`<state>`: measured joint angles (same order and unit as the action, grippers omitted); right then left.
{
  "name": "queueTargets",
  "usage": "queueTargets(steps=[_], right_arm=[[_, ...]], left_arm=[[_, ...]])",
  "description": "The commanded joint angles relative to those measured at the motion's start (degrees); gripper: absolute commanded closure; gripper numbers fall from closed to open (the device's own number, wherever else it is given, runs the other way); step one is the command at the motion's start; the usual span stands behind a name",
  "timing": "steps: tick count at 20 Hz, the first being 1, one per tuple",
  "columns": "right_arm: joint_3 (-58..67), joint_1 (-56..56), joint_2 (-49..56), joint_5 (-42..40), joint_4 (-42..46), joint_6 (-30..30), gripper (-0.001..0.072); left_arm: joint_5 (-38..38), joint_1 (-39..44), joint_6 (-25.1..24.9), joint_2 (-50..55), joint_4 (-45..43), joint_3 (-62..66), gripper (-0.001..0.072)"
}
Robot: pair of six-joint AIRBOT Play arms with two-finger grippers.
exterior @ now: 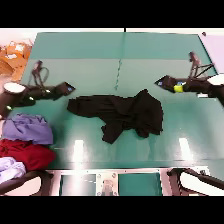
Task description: Fold the shirts.
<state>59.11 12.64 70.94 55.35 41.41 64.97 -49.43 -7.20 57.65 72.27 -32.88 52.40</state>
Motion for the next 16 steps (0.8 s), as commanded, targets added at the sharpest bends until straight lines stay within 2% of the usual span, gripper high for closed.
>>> queueTargets(steps=[1,3,6,7,8,10,11,15,16], right_arm=[[0.66,7.65,-3.48,13.09,0.28,1.49,0.0360],[-7.89,9.27,-9.16,13.51,0.83,4.70,0.0361],[-23.61,8.09,-18.03,10.88,1.66,11.28,0.0358],[-28.04,7.08,-20.28,10.93,1.66,12.70,0.0339],[-32.39,5.35,-22.51,10.93,1.64,14.49,0.0276],[-39.21,0.31,-25.09,9.35,1.64,17.05,0.0266],[-41.88,-2.82,-25.09,6.84,1.62,18.56,0.0206],[-45.51,-13.70,-23.63,-4.13,0.94,23.28,0.0201],[-45.48,-15.17,-23.39,-5.49,0.46,23.98,0.0202]], left_arm=[[-13.75,-8.02,3.08,0.90,-8.20,5.55,0.0000],[-16.92,-9.62,3.39,1.01,-12.70,4.61,0.0000],[-14.82,-9.62,2.32,1.09,-12.94,0.94,0.0001],[-13.44,-9.62,1.73,1.09,-12.57,-0.07,0.0000],[-12.13,-9.62,1.57,1.09,-12.55,-0.81,0.0001],[-10.80,-9.62,0.35,1.33,-12.50,-1.62,0.0001],[-10.73,-9.62,0.35,2.34,-11.65,-1.64,0.0001],[-11.28,-9.62,0.17,9.57,-5.46,-1.64,0.0001],[-11.19,-9.62,-1.36,11.41,-2.71,-1.64,0.0001]])
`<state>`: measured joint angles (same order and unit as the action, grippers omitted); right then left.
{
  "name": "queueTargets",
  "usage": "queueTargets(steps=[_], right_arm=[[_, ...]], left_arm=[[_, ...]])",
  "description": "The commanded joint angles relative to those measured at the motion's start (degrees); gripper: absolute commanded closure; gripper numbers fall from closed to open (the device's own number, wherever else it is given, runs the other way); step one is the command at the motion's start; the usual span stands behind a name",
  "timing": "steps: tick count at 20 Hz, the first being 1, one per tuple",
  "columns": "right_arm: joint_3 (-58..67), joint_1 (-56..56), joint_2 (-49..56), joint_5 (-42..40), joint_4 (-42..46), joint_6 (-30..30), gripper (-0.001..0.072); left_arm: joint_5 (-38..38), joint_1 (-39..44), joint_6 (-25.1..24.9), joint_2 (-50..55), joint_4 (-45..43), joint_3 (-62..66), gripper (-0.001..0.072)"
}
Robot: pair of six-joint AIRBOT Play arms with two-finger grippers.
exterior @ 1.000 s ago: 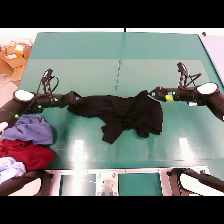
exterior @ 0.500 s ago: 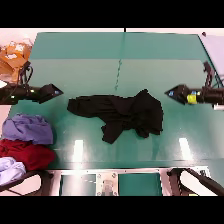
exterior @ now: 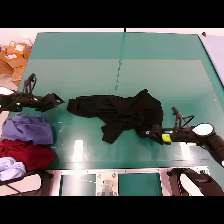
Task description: Fold the shirts.
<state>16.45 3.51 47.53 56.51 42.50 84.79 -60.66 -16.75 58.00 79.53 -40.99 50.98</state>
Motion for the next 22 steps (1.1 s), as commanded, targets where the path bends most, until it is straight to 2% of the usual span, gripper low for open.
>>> queueTargets(steps=[1,2,3,5,6,7,8,9,10,13,16,19,22], right_arm=[[-2.78,-7.19,0.35,-8.48,-0.94,4.13,0.0202],[-2.75,-7.58,0.59,-10.10,-0.98,4.11,0.0231],[-2.75,-7.69,0.66,-11.34,-0.96,4.09,0.0343],[-2.14,-7.67,0.63,-12.13,-0.92,2.05,0.0642],[-1.64,-7.69,0.63,-11.87,-0.92,1.05,0.0696],[-0.94,-7.67,0.61,-11.56,-0.92,0.26,0.0696],[-0.04,-7.67,0.59,-11.52,-0.63,-0.15,0.0696],[1.33,-7.67,0.55,-11.50,0.24,-0.22,0.0697],[3.04,-7.67,0.52,-11.30,1.40,-0.24,0.0697],[13.33,-6.38,0.50,-4.13,7.78,-0.17,0.0698],[30.77,-1.07,-1.60,7.32,10.10,-0.20,0.0698],[53.75,6.16,-5.62,9.88,10.10,-0.13,0.0698],[75.10,13.64,-7.41,9.84,10.12,0.31,0.0698]], left_arm=[[-0.04,0.02,-3.10,5.66,8.00,-0.22,0.0001],[0.22,0.74,-4.37,6.95,10.05,-0.20,0.0001],[0.74,1.90,-5.22,8.15,10.97,-0.15,0.0001],[2.12,4.96,-6.05,10.36,10.97,-0.15,0.0001],[2.71,6.40,-6.01,11.39,11.13,-0.15,0.0001],[3.15,7.32,-6.01,11.85,11.13,-0.15,0.0062],[3.26,7.85,-6.64,11.87,11.13,-0.15,0.0339],[3.13,7.89,-8.22,11.85,11.30,-0.13,0.0567],[2.95,7.76,-8.59,11.85,10.95,-0.07,0.0684],[-3.65,6.16,-6.91,9.81,9.27,3.74,0.0686],[-9.51,4.48,-5.05,-2.21,8.28,10.88,0.0687],[-7.89,4.50,-1.70,-19.96,7.15,22.64,0.0687],[-2.14,4.50,0.52,-33.92,6.60,36.54,0.0687]])
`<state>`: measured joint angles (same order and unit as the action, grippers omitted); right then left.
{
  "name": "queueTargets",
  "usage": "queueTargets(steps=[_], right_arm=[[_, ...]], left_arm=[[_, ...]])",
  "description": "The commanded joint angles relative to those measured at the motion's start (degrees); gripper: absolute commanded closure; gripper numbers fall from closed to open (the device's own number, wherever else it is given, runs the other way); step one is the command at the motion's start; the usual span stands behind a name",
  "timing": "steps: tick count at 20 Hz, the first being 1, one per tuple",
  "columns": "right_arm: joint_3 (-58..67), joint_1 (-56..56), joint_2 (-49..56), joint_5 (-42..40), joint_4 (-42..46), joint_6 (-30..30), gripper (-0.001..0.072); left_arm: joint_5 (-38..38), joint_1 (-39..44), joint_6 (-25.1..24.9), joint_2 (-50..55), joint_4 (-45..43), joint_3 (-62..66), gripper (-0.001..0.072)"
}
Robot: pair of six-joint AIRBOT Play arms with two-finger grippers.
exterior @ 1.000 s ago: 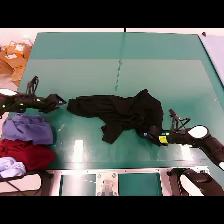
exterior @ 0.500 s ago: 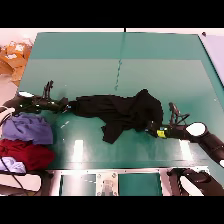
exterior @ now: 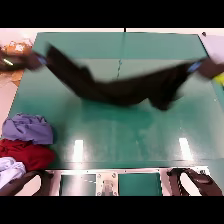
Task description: Fold the shirts.
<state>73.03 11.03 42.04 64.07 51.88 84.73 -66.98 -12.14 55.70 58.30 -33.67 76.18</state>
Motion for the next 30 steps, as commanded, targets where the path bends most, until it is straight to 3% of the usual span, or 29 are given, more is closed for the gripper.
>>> queueTargets(steps=[1,5,9,12,17,21,24,27,28,29,30], right_arm=[[24.68,8.33,-2.12,2.49,0.79,0.50,0.0698],[40.15,11.63,-3.39,1.62,4.92,2.80,0.0697],[40.19,11.63,-3.93,2.54,5.84,3.56,0.0697],[31.19,11.63,-2.86,2.40,4.98,3.52,0.0697],[3.69,10.51,5.25,-4.68,-3.98,-5.42,0.0697],[-6.43,7.02,21.22,-13.03,-6.75,-10.93,0.0697],[-4.81,5.84,35.54,-16.46,-6.95,-11.76,0.0697],[-2.45,5.86,46.12,-16.72,-6.91,-12.09,0.0697],[-1.70,5.90,48.30,-17.07,-6.91,-12.85,0.0696],[-1.18,5.95,49.29,-17.46,-6.86,-13.77,0.0685],[-0.61,6.43,49.44,-17.68,-6.62,-14.73,0.0502]], left_arm=[[5.55,-0.11,2.82,-16.17,-1.31,15.98,0.0686],[9.73,-0.11,4.81,-25.05,-10.62,29.07,0.0686],[8.46,-0.09,9.44,-23.93,-20.02,31.06,0.0686],[2.71,-0.11,11.76,-16.98,-17.46,25.73,0.0685],[-0.66,2.49,5.07,2.69,-4.83,12.72,0.0684],[10.75,10.36,-1.79,20.72,-4.90,7.26,0.0684],[23.69,15.28,-2.19,32.70,-4.79,7.26,0.0684],[27.34,18.47,-2.14,40.46,-4.59,7.26,0.0683],[27.54,18.82,-1.53,41.57,-4.31,7.30,0.0657],[27.56,18.82,-0.17,41.77,-4.15,7.39,0.0320],[27.04,18.14,2.25,41.66,-4.20,7.98,0.0022]])
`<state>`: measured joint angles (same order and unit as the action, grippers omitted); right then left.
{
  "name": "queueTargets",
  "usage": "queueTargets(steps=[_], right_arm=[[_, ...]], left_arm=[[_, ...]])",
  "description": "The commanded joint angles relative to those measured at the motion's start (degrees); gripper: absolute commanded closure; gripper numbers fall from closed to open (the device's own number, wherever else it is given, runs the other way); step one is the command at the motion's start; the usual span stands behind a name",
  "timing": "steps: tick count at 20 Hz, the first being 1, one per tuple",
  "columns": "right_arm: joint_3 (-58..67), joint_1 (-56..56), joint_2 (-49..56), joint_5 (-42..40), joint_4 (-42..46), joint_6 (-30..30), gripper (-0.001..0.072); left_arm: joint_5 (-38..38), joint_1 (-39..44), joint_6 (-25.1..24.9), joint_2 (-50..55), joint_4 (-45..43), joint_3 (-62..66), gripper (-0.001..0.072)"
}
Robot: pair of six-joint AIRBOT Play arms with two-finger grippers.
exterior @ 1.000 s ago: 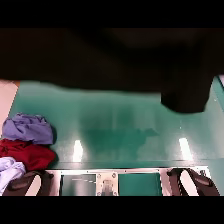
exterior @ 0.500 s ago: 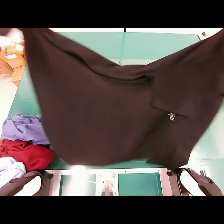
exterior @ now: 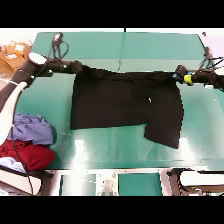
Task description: Fold the shirts.
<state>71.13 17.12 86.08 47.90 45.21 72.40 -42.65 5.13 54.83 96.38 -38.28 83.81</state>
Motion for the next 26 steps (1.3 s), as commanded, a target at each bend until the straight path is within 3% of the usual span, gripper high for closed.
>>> queueTargets(steps=[1,2,4,5,6,7,8,9,11,15,16,17,18,19,22,24,26], right_arm=[[2.49,1.14,5.33,-0.70,0.52,-2.58,0.0306],[4.52,2.62,5.16,1.92,1.62,-2.58,0.0231],[8.15,7.58,4.11,8.70,4.98,-2.62,0.0232],[9.27,10.27,3.56,11.67,6.36,-2.67,0.0233],[9.35,13.44,2.80,14.43,6.91,-2.75,0.0291],[8.72,16.24,2.27,17.00,6.88,-3.54,0.0423],[7.28,18.78,1.73,19.58,6.91,-4.72,0.0620],[5.20,20.87,1.18,21.38,6.91,-5.01,0.0697],[-0.46,24.59,-0.20,21.07,6.93,-6.56,0.0698],[-8.92,29.49,-0.72,18.40,6.91,-10.62,0.0696],[-10.14,29.62,-0.72,17.49,6.91,-11.19,0.0663],[-10.75,29.57,-0.70,16.70,6.86,-11.17,0.0562],[-10.82,29.22,-0.55,16.57,6.75,-11.21,0.0502],[-10.82,28.89,-0.52,16.20,6.67,-11.21,0.0499],[-10.82,28.35,-0.48,15.06,6.67,-11.23,0.0499],[-10.82,28.28,-0.48,14.49,6.67,-11.21,0.0499],[-10.82,28.28,-0.48,14.56,6.67,-11.15,0.0472]], left_arm=[[-0.11,-0.46,5.57,3.34,0.28,1.57,0.0053],[-5.20,-2.60,7.32,3.06,-0.44,3.43,0.0060],[-18.80,-7.91,10.95,2.95,-1.38,8.26,0.0066],[-25.20,-10.78,13.31,2.97,-2.03,10.14,0.0301],[-30.64,-13.40,13.86,2.95,-1.90,11.21,0.0693],[-34.71,-15.54,14.43,2.67,-1.90,11.41,0.0684],[-37.97,-16.81,14.47,2.19,-2.47,11.26,0.0685],[-40.35,-17.31,15.43,1.05,-4.50,10.10,0.0685],[-39.34,-16.98,15.67,-4.26,-9.07,1.29,0.0686],[-26.03,-16.90,16.96,-18.29,-9.01,-31.10,0.0683],[-22.86,-16.90,18.71,-20.11,-8.96,-37.46,0.0572],[-20.74,-16.90,19.06,-20.74,-8.87,-41.62,0.0174],[-18.95,-16.90,20.98,-20.83,-8.87,-44.72,0.0092],[-17.07,-16.90,21.11,-20.83,-9.05,-46.71,0.0161],[-9.68,-16.87,20.63,-20.31,-7.82,-49.35,0.0161],[-9.92,-16.37,14.40,-18.08,-0.15,-49.37,0.0162],[-13.20,-13.86,11.50,-14.34,4.15,-49.35,0.0163]])
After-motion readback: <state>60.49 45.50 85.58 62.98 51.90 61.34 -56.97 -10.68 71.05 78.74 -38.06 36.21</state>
